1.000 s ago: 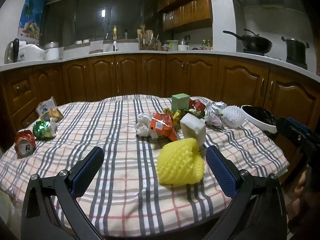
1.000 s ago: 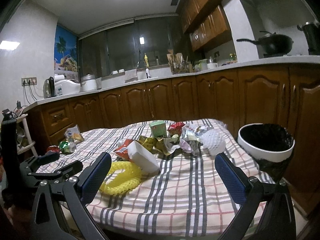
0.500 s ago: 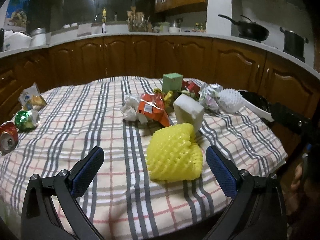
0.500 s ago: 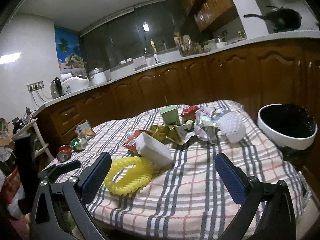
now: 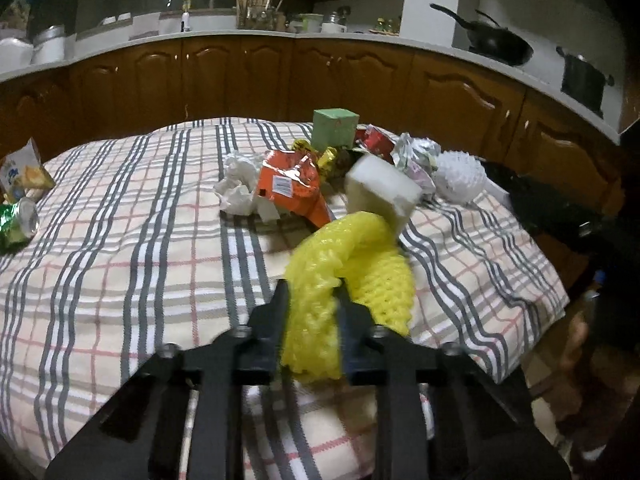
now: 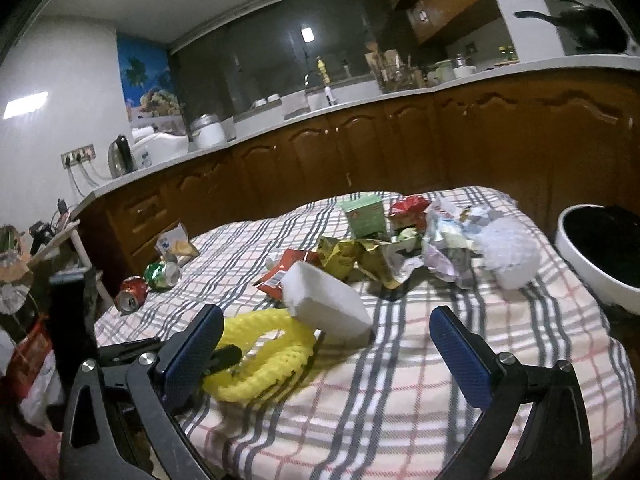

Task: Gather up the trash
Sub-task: 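Grasp the yellow foam net with the left gripper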

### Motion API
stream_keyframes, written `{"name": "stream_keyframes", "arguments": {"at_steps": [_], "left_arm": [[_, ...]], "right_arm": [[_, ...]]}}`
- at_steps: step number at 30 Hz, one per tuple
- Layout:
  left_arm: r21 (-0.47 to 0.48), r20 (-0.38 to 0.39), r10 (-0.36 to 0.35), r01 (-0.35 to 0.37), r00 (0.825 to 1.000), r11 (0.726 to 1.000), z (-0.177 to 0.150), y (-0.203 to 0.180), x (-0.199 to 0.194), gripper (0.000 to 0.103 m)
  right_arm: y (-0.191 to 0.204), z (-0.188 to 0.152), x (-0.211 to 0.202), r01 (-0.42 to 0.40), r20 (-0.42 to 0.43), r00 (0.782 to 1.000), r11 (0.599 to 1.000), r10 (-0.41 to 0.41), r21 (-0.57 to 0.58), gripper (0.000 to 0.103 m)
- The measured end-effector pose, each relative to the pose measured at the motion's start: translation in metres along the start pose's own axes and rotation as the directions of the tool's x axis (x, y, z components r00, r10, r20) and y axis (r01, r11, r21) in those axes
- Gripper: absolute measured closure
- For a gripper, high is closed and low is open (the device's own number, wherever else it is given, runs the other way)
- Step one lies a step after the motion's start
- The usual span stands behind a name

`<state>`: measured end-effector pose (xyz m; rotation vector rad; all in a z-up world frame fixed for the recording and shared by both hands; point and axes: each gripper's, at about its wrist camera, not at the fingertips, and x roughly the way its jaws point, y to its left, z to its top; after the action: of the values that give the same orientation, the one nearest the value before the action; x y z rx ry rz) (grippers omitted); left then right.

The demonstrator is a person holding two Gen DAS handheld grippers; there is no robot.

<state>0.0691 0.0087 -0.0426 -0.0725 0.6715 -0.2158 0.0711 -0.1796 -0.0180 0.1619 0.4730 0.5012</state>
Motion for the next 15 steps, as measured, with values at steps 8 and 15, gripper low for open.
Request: {"name": "stream_keyframes", "arguments": {"at_steps": [8, 15], "left_arm": [[-0.076, 0.092, 0.050, -0.043, 0.994, 0.996, 0.014, 0.030, -0.023, 0.090], [-0.115, 0.109, 0.117, -0.104, 0.987, 0.988, 0.024, 0.052, -0.024, 0.090]], "right_arm": [[0.015, 0.004, 0.048, -0.020, -0.071, 0.997, 0.998, 0.015, -0.067, 0.011], [0.014, -0.002, 0.096, -0.014, -0.227, 0.974, 0.996, -0.006, -0.086, 0.018]]}}
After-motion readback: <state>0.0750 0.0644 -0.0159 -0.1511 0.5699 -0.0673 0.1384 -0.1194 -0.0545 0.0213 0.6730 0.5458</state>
